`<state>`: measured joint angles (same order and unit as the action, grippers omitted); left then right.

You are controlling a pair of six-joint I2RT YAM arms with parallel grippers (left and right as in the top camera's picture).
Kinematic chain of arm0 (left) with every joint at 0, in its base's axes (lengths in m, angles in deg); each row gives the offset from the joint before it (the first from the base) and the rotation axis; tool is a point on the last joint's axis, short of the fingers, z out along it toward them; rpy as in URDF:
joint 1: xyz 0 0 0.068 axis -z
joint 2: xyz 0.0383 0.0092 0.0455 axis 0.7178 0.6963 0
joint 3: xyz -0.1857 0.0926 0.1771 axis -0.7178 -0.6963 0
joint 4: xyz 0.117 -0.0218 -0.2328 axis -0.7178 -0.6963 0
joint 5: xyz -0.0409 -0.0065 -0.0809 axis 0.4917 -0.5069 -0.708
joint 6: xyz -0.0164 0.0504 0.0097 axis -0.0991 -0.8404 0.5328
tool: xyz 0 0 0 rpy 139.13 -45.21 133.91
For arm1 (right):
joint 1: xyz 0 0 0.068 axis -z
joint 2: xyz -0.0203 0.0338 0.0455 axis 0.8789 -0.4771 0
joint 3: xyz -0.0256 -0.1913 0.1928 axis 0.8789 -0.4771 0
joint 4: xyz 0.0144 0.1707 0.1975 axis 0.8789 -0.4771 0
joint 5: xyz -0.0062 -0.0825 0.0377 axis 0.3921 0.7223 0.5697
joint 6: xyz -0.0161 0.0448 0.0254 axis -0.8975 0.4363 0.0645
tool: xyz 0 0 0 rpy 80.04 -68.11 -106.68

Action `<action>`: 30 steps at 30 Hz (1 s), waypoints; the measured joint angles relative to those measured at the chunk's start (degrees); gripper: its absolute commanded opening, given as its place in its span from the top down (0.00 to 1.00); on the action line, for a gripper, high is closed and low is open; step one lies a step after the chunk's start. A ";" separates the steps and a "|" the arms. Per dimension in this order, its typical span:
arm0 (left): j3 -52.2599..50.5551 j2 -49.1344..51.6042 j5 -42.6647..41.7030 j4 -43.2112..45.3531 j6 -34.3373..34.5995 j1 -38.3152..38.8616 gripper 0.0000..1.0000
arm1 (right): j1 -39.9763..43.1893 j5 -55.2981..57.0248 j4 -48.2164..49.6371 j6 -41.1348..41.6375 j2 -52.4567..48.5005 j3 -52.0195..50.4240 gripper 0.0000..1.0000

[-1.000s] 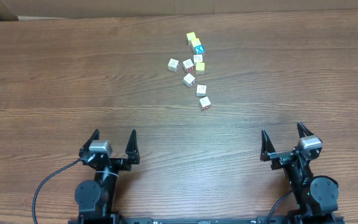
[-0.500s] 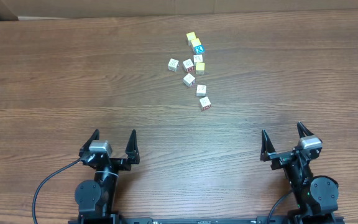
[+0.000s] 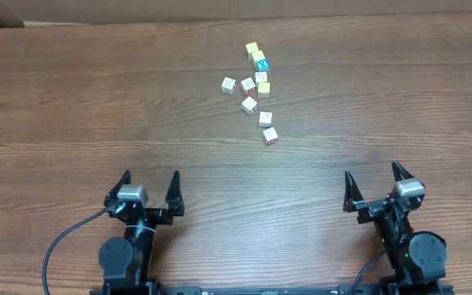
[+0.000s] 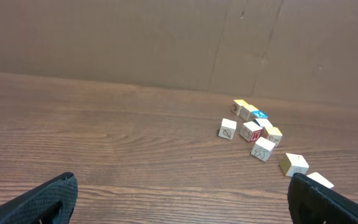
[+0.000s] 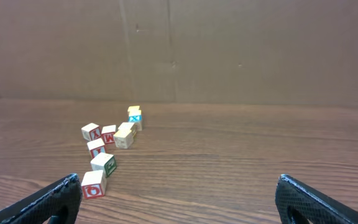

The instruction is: Flip 4 blocks

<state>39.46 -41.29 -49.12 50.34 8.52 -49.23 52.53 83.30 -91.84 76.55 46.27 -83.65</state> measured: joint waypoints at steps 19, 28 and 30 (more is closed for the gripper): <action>0.00 0.00 0.02 0.00 0.00 -0.02 0.01 | 0.00 0.55 4.39 0.02 0.00 0.00 0.00; 0.00 0.00 -0.57 0.00 0.07 -0.02 0.00 | 0.00 -3.15 5.70 0.50 0.00 0.02 0.00; 0.02 0.00 -1.31 -0.09 0.31 -0.02 0.00 | 0.00 -3.58 5.40 0.90 0.02 0.15 0.00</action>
<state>39.48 -41.29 -50.43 50.25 8.82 -49.25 52.53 79.72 -86.44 77.44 46.29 -83.50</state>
